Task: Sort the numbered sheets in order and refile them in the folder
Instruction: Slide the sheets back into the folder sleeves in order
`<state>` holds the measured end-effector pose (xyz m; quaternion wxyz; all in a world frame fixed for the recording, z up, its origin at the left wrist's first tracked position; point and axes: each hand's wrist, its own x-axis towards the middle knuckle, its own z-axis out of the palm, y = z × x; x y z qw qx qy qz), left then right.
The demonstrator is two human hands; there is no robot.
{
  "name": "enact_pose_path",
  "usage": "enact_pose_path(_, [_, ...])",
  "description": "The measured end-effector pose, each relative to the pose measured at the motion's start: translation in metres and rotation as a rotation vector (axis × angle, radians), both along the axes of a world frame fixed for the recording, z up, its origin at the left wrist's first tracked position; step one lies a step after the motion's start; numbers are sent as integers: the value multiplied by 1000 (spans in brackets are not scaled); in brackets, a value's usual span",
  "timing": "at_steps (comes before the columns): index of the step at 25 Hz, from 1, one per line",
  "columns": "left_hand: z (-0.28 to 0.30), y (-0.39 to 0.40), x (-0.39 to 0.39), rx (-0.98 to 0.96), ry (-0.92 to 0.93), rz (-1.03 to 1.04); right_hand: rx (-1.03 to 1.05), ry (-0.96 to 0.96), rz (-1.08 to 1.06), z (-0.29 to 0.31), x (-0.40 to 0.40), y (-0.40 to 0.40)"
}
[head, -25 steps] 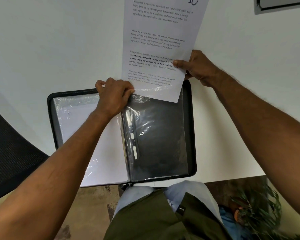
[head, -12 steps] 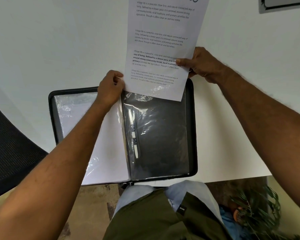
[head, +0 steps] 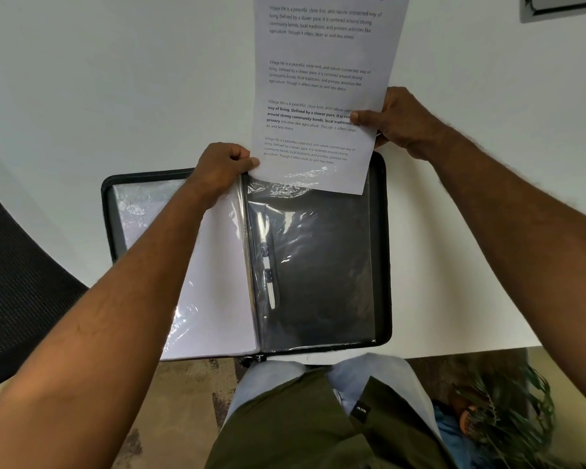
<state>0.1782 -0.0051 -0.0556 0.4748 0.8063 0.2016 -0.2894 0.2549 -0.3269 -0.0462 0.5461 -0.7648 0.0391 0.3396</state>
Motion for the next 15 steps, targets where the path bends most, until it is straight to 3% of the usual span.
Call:
enact_pose_path(4, [0, 5, 6, -24, 72, 8, -2, 3, -10, -3, -2, 0])
enact_pose_path(9, [2, 12, 13, -57, 110, -163, -2, 10, 9, -6, 0, -2])
enact_pose_path(15, [0, 13, 15, -18, 121, -214, 25, -3, -20, -6, 0, 0])
